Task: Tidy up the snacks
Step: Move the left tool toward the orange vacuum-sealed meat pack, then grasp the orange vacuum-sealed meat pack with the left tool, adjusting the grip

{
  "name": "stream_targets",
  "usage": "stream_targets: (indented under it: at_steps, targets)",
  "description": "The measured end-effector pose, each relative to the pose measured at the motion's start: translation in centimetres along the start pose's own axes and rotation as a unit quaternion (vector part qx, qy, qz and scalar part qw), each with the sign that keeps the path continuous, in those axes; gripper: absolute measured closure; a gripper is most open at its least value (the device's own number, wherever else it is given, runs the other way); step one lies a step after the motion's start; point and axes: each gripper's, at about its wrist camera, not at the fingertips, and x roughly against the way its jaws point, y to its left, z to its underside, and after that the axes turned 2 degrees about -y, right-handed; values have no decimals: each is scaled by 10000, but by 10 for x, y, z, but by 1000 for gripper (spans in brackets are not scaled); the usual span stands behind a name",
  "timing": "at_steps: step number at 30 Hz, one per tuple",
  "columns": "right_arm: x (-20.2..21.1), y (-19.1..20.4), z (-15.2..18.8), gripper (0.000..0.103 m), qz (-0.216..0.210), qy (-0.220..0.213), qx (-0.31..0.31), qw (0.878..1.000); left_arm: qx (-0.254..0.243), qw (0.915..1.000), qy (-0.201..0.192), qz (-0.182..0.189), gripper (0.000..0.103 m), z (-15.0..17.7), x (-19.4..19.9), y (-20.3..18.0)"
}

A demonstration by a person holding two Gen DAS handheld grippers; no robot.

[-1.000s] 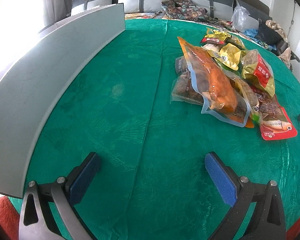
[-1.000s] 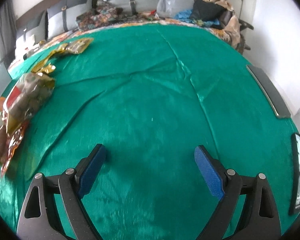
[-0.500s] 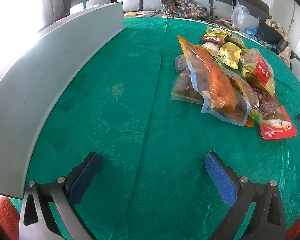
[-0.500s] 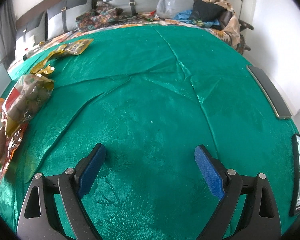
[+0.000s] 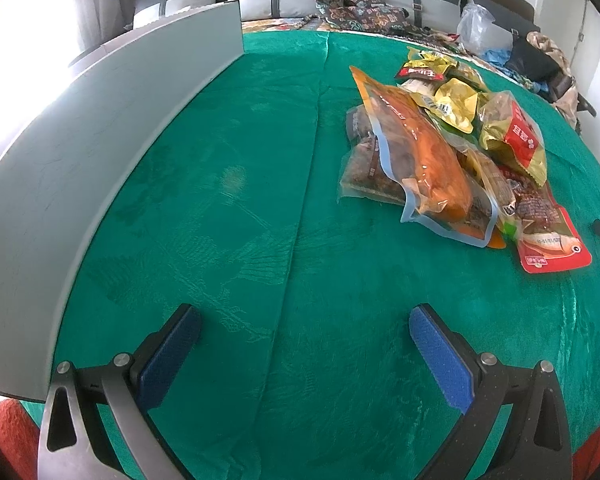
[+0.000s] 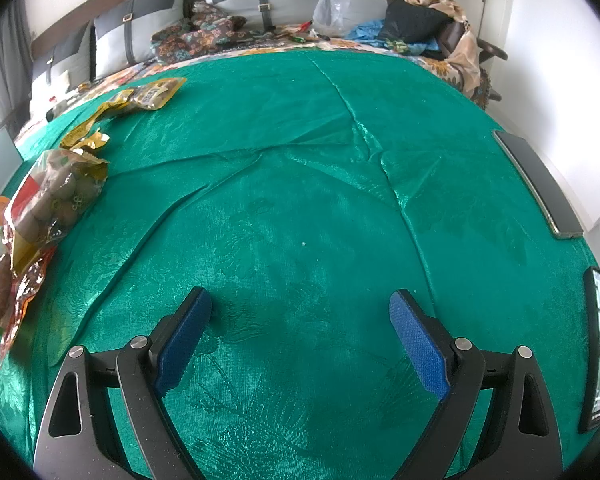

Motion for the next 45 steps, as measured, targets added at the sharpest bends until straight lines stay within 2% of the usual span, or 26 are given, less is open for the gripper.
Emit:
stream_targets:
  at_steps: [6,9,13,16,20,22,24,25,26,27,28,30,32,38,40,42,45]
  targets:
    - [0,0,0,10,0,0,0,10000,-11,9996,244,160,0,-3,0,3]
    - [0,0,0,10,1,-1,1,10000,210,9977,262,592,0,-5,5,8]
    - [-1,0,0,10,1,0,0,10000,236,9956,141,898,0,-20,12,3]
    - [0,0,0,10,0,0,0,10000,40,9939,-90,1103,0,-51,20,-12]
    - [0,0,0,10,0,0,0,10000,-389,9948,-215,918,0,-94,10,-41]
    - [0,0,0,10,0,0,-1,10000,-561,9960,-68,687,0,-107,-8,-55]
    - [0,0,0,10,0,0,-1,10000,-715,9957,279,509,1,-110,-33,-63]
    - [0,0,0,10,-1,0,-1,10000,-712,9953,306,582,3,-107,-37,-62]
    - [0,0,0,10,0,0,-1,10000,-565,9949,235,797,25,-104,-34,-54]
    - [0,0,0,10,-1,0,-1,10000,-401,9951,214,875,40,-103,-31,-47]
    - [0,0,0,10,-2,0,-2,10000,-246,9950,137,959,51,-100,-24,-36]
    - [0,0,0,10,-1,0,-1,10000,-130,9950,159,975,53,-92,-16,-20]
    - [0,0,0,10,0,0,-1,10000,30,9937,247,1090,53,-81,-8,3]
    - [0,0,0,10,0,0,-2,10000,356,9960,316,760,52,-45,12,55]
    - [0,0,0,10,-1,-1,-2,10000,428,9956,343,753,41,-39,11,66]
    - [0,0,0,10,2,-1,0,10000,431,9951,347,823,21,-33,10,71]
    - [0,0,0,10,-1,0,-2,10000,205,9958,370,814,19,-32,8,64]
